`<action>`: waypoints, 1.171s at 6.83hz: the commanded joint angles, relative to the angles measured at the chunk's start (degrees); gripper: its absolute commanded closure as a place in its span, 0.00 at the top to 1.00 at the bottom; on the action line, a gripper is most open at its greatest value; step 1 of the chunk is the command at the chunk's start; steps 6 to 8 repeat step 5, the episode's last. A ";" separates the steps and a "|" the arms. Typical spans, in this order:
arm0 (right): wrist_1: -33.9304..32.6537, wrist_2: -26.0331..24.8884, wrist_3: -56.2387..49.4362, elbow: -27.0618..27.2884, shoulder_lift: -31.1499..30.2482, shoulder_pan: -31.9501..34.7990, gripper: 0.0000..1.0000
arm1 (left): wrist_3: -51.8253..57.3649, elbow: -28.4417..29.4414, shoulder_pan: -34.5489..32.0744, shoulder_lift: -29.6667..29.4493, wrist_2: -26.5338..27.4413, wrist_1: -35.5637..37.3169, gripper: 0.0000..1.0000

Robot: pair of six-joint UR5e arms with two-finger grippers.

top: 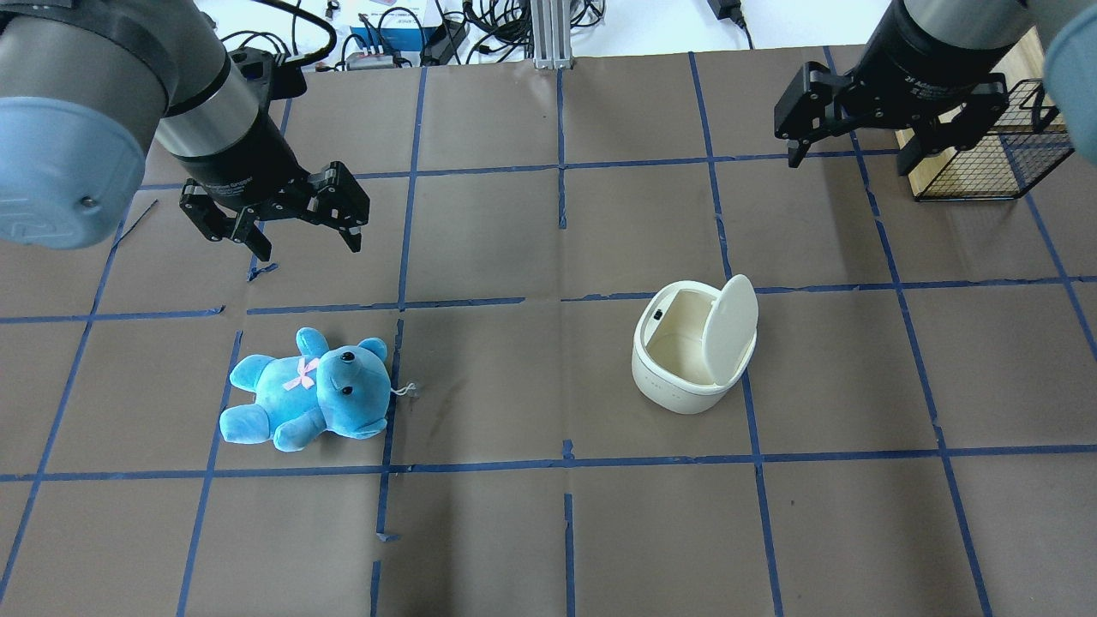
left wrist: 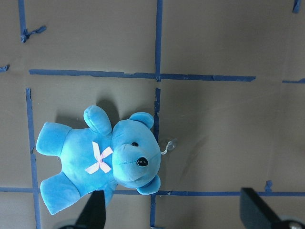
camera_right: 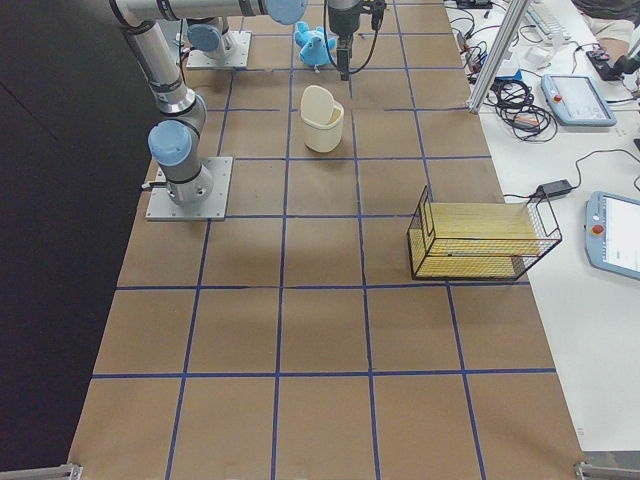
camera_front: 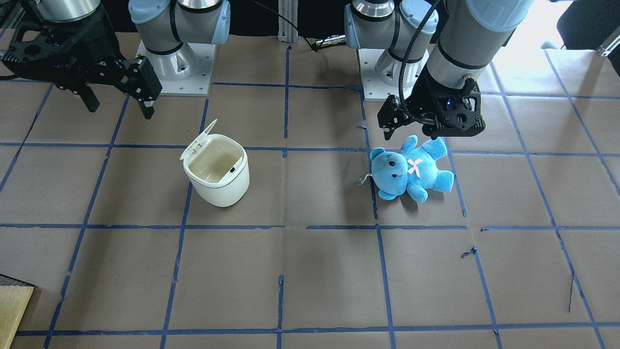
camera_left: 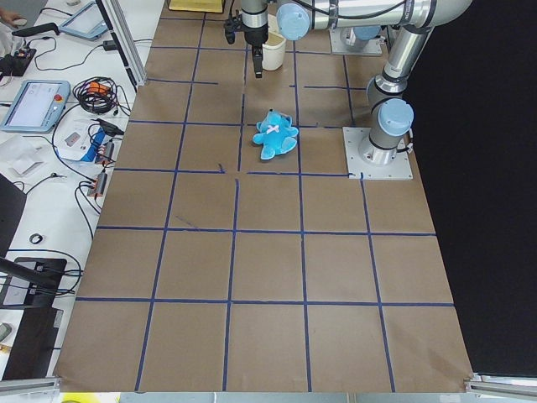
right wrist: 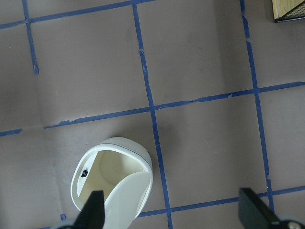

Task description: Open trash can with right arm

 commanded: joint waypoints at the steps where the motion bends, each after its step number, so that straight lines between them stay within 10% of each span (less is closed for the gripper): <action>1: -1.91 0.03 -1.17 0.00 1.70 -0.25 1.00 | 0.00 0.00 0.00 0.00 0.00 0.00 1.00; 8: -1.57 -0.23 -1.09 -0.09 1.61 -0.34 1.00 | 0.00 0.00 0.00 0.00 0.00 0.00 1.00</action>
